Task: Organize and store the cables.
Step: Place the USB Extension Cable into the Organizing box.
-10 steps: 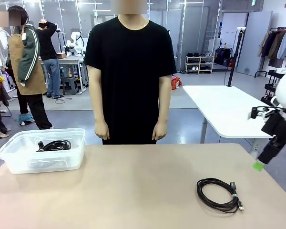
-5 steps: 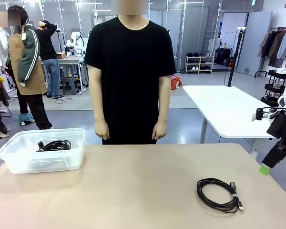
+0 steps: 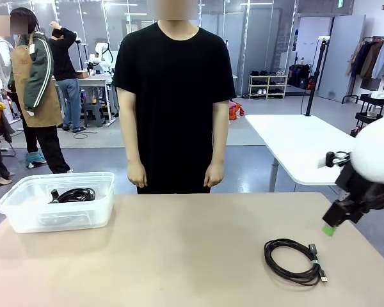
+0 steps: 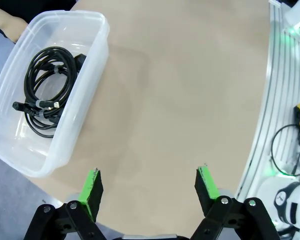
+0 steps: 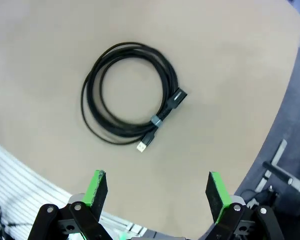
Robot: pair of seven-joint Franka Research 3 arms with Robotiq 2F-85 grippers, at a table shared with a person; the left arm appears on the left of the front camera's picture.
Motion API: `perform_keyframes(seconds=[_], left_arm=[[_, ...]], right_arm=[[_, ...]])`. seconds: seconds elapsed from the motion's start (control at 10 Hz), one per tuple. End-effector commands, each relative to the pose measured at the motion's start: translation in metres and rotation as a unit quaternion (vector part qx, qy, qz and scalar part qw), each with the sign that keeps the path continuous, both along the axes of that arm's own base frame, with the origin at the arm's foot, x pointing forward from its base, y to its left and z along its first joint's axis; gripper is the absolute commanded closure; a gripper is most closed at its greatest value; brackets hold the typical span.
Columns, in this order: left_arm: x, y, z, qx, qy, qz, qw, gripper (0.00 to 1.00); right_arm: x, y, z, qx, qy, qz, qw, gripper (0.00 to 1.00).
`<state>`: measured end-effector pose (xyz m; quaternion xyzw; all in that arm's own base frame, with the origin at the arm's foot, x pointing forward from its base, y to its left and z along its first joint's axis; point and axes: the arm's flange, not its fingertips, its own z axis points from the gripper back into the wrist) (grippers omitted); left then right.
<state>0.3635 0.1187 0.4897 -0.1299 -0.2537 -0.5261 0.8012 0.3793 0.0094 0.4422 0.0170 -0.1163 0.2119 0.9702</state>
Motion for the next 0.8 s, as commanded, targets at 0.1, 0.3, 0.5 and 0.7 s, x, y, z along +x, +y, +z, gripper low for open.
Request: perform_keyframes(seconds=[0.1, 0.3, 0.5, 0.7], left_arm=[[0.002, -0.002, -0.001, -0.004, -0.001, 0.004, 1.000, 0.06], [0.002, -0.002, -0.001, -0.004, -0.001, 0.004, 1.000, 0.06], [0.002, -0.002, -0.001, -0.004, -0.001, 0.004, 1.000, 0.06], [0.002, -0.002, -0.001, -0.004, -0.001, 0.004, 1.000, 0.06]], right_arm=[[0.006, 0.029, -0.033, -0.024, 0.031, -0.125, 0.991, 0.00], [0.009, 0.038, -0.055, -0.041, 0.073, -0.173, 0.981, 0.00], [0.010, 0.044, -0.070, -0.058, 0.083, -0.210, 0.972, 0.00], [0.016, 0.044, -0.085, -0.050, 0.094, -0.237, 0.966, 0.00]])
